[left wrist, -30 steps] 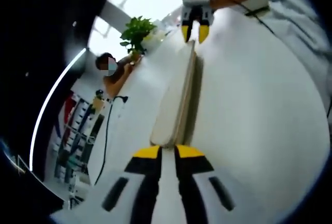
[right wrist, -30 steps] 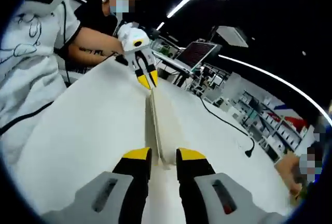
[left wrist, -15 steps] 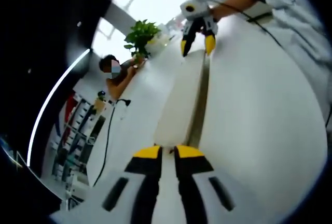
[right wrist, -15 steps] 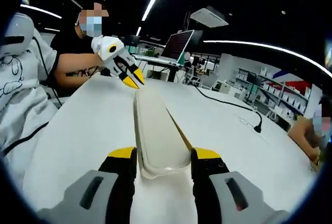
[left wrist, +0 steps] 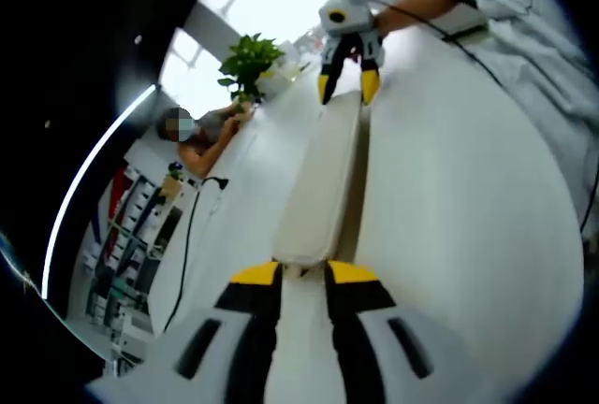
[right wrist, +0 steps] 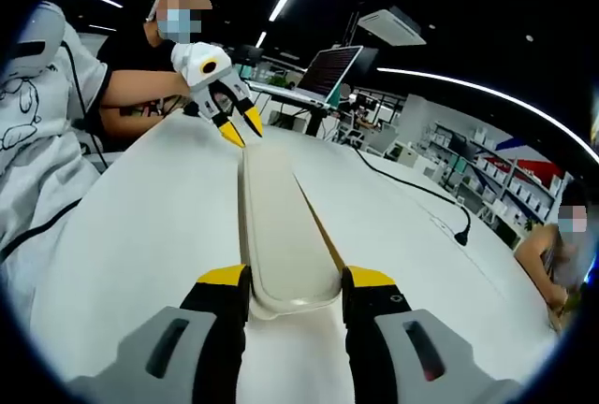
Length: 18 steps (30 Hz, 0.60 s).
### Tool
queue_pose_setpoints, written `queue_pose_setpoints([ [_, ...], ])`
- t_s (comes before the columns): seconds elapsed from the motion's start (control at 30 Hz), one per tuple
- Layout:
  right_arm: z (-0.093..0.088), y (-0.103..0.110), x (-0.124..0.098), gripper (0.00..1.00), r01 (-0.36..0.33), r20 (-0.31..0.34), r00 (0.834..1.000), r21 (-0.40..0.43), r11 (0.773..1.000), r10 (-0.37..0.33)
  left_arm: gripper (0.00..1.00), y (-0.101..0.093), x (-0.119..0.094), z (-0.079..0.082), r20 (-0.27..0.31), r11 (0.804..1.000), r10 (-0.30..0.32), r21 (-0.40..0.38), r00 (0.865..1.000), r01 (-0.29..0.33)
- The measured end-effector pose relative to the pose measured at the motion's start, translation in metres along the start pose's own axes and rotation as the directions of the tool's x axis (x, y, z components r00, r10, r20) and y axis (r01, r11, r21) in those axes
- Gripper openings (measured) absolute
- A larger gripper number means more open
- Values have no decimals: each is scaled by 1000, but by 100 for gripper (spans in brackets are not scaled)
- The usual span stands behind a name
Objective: Arrange the utensils inside the cutlery case until each visible utensil rests in its matching compartment.
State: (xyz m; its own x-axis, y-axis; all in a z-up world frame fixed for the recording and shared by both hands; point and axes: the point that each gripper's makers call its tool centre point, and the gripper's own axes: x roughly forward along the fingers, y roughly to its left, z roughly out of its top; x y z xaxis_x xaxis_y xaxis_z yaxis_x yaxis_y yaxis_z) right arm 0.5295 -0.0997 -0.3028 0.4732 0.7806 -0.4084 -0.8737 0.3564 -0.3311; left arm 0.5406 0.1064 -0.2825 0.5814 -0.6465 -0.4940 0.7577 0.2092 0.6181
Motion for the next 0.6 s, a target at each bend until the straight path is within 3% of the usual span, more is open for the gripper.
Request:
queue_pose_setpoints([
  [0.1, 0, 0, 0, 40, 0, -2, 1000, -5, 1000, 0, 38, 4, 2, 4, 1, 1000, -20, -14, 1000, 20],
  [0.23, 0, -1, 1, 40, -2, 1, 1000, -2, 1000, 2, 50, -3, 19, 15, 1, 993, -118, -30, 993, 118],
  [0.3, 0, -1, 1, 40, -3, 1, 1000, -3, 1000, 3, 50, -3, 28, 16, -10, 990, -141, -27, 990, 141],
  [0.37, 0, -1, 1, 40, -5, -1, 1000, -5, 1000, 5, 50, -6, 34, 13, -41, 981, -183, -76, 982, 180],
  [0.5, 0, 0, 2, 40, -16, -8, 1000, -14, 1000, 16, 51, -5, 40, 15, -39, 970, -225, -106, 974, 220],
  [0.6, 1, 0, 3, 40, -25, -10, 1000, -20, 999, 25, 43, -17, 40, 4, -108, 947, -303, -144, 947, 286],
])
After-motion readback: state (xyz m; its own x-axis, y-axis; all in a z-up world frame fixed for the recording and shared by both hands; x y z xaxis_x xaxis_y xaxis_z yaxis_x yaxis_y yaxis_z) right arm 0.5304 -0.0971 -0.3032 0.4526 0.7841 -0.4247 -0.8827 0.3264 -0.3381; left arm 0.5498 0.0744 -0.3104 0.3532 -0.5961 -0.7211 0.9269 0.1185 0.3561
